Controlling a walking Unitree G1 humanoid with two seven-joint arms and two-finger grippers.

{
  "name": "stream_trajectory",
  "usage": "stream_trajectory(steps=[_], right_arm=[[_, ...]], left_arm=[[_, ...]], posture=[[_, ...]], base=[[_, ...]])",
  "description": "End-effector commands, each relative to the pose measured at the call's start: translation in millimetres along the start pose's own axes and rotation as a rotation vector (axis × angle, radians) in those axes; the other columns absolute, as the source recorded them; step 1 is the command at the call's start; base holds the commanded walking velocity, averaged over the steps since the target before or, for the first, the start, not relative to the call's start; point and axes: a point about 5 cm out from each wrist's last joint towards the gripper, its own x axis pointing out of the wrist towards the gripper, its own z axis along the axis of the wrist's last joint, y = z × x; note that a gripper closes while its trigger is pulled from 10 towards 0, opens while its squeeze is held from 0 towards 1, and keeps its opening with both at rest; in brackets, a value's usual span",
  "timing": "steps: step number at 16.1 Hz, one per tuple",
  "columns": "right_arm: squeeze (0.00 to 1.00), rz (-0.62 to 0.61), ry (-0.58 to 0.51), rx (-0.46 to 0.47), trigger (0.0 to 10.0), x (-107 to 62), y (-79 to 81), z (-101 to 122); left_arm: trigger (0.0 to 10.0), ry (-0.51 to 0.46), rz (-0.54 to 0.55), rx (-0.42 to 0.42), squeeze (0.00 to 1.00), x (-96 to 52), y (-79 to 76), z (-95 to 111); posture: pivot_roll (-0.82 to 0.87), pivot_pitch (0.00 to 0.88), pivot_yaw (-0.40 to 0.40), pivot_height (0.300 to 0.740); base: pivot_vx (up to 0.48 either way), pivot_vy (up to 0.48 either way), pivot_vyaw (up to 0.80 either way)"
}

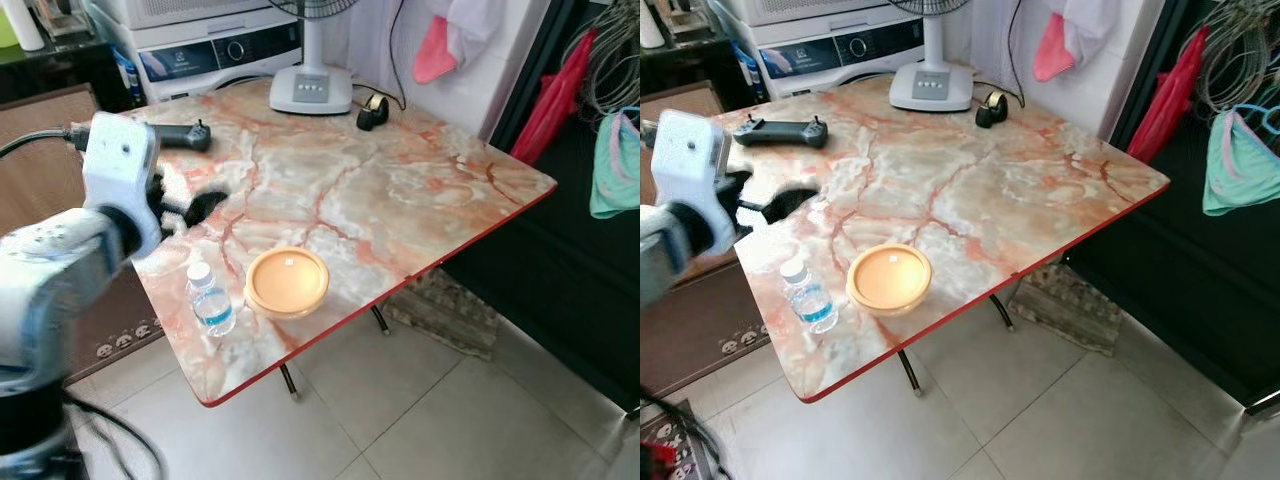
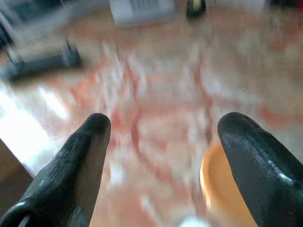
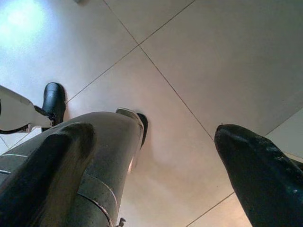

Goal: Restocking fridge

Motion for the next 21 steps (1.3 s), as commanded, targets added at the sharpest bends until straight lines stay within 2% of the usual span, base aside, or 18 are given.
stream_trajectory(steps=[1, 4, 10, 14, 20, 21], right_arm=[[0.0, 0.004, 0.046, 0.007, 10.0, -2.1, 3.2, -12.2], [0.0, -0.001, 0.048, 0.014, 10.0, -2.0, 3.7, -13.1], [0.0, -0.003, 0.045, 0.015, 10.0, -2.6, 1.2, -11.9], [0.0, -0.006, 0.044, 0.013, 10.0, -2.8, -0.4, -11.0], [0.0, -0.006, 0.046, 0.007, 10.0, -2.8, -1.4, -10.1], [0.0, -0.005, 0.044, 0.008, 10.0, -2.7, -1.8, -9.2]], left_arm=[[10.0, 0.039, -0.042, 0.0, 0.0, -3.1, -3.8, 0.5], [10.0, 0.147, -0.115, 0.019, 0.0, -3.9, -7.1, -13.4], [10.0, 0.238, -0.142, 0.039, 0.0, -2.3, -16.4, -25.8], [10.0, 0.29, -0.131, 0.042, 0.0, -0.2, -17.6, -37.6], [10.0, 0.298, -0.113, 0.048, 0.0, 2.6, -16.9, -39.8], [0.6, 0.302, -0.087, 0.037, 0.0, 4.4, -14.5, -42.8]], posture=[[0.25, 0.097, -0.034, 0.74], [0.25, 0.096, -0.032, 0.74], [0.24, 0.104, -0.038, 0.74], [0.23, 0.105, -0.038, 0.74], [0.23, 0.106, -0.041, 0.74], [0.23, 0.106, -0.045, 0.74]], base=[[0.0, 0.0, 0.0], [0.0, 0.0, 0.0], [0.0, 0.0, 0.0], [0.0, 0.0, 0.0], [0.0, 0.0, 0.0], [0.0, 0.0, 0.0]])
